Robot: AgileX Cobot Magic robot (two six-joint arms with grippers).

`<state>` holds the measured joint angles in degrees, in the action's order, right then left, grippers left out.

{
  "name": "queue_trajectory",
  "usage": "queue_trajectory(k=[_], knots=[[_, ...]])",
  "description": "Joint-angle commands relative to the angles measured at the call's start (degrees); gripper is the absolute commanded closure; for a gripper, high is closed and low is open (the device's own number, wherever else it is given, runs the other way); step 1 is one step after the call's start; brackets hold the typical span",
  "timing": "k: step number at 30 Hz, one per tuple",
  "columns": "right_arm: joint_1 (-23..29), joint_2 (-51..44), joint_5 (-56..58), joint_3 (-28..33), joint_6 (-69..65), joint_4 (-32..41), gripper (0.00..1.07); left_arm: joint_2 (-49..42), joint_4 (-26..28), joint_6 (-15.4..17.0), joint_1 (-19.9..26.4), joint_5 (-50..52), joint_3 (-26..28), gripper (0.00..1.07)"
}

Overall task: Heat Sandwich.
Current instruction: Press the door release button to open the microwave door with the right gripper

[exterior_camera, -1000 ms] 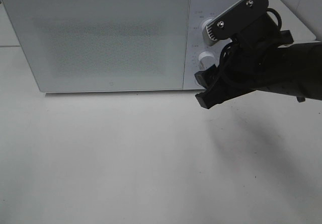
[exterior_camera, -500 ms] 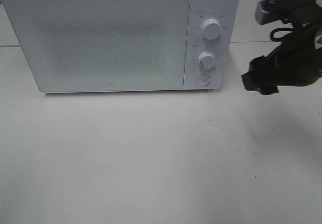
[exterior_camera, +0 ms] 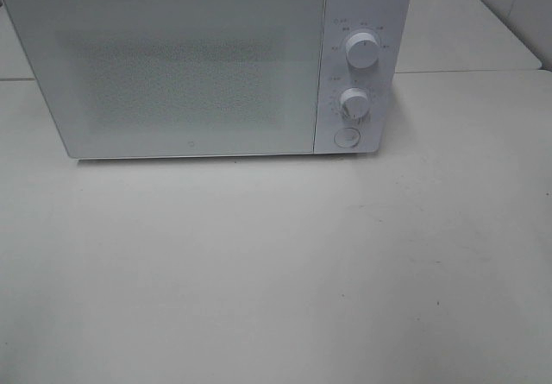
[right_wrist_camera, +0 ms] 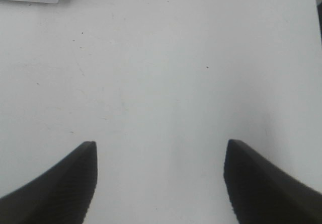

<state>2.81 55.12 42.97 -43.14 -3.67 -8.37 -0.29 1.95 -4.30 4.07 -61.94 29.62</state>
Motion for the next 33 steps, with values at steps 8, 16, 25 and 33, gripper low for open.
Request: queue_trajectory(k=[8,16,25,33], knots=[[-0.86,-22.75,11.4,5.1,1.09,1.95,0.38,-1.03,0.29,0.52,0.17,0.74,-0.06,0.39],[-0.86,-38.39,17.36,8.25,1.03,1.89,0.38,-1.03,0.29,0.52,0.17,0.74,-0.06,0.39],[-0.86,-51.11,18.28,12.49,1.03,1.78,0.38,-1.03,0.29,0.52,0.17,0.74,-0.06,0.39],[-0.86,-57.01,18.11,12.78,1.15,1.78,0.38,-1.03,0.29,0.52,0.17,0.74,-0.06,0.39]])
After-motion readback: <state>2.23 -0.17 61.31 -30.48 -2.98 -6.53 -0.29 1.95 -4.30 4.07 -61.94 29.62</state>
